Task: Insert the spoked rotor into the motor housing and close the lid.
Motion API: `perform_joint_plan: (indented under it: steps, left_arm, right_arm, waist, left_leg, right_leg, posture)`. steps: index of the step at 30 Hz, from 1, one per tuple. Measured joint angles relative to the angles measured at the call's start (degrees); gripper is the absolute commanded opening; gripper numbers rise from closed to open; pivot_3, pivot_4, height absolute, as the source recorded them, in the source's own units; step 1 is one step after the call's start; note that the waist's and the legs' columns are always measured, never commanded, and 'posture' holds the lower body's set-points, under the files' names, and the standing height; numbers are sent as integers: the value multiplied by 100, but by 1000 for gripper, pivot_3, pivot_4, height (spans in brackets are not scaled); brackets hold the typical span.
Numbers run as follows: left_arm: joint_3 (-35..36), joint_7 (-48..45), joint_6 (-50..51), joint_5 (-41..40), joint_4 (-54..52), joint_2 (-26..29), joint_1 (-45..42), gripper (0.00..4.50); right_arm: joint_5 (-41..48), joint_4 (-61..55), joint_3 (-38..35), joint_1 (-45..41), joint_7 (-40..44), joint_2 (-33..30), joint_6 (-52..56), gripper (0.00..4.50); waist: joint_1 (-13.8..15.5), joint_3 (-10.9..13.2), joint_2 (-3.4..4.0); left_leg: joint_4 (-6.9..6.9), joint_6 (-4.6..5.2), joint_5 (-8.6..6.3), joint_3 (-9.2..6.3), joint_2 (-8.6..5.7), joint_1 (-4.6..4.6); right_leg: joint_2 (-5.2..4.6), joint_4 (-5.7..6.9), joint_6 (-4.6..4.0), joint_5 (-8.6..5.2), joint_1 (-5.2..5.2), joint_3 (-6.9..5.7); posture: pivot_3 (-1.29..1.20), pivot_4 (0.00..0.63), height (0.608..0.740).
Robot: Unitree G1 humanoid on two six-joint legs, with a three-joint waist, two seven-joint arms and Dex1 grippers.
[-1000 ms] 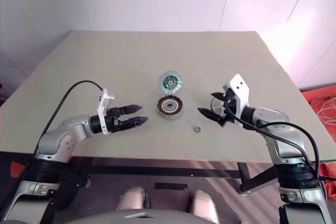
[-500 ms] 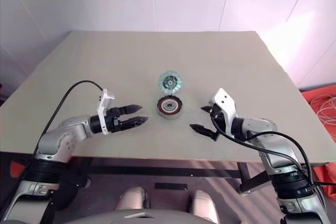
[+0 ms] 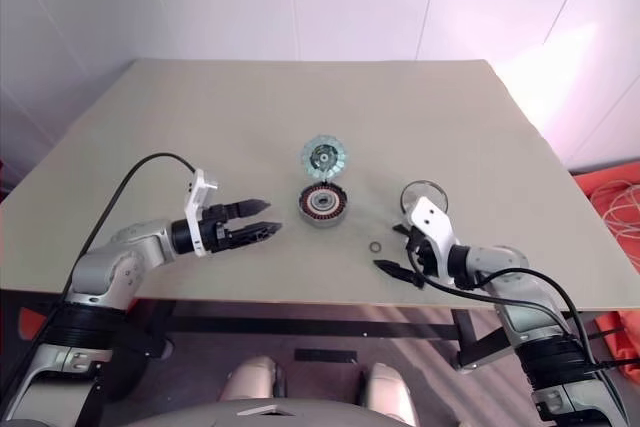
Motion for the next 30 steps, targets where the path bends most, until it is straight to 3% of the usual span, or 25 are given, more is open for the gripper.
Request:
perform_joint_plan:
  steps: [15,30]
  left_arm:
    - [7,11,4,-2,-7,46,2,4491]
    - [8,59,3,-4,-16,46,21,4491]
  right_arm:
    - [-25,653,42,-196,52,353,-613,4500]
    - [563,-232,-32,-223,370,357,337,4500]
  waist:
    - [-156,-9,-18]
    - [-134,-9,-16]
  left_leg:
    - [0,-8,5,2,11,48]
    - [-6,-1,-1,3,10,-9]
  right_leg:
    - [0,-10,5,-3,35,-10]
    - [1,-8,0,0,-10,-11]
  posture:
    - [0,0,740]
    - [0,0,740]
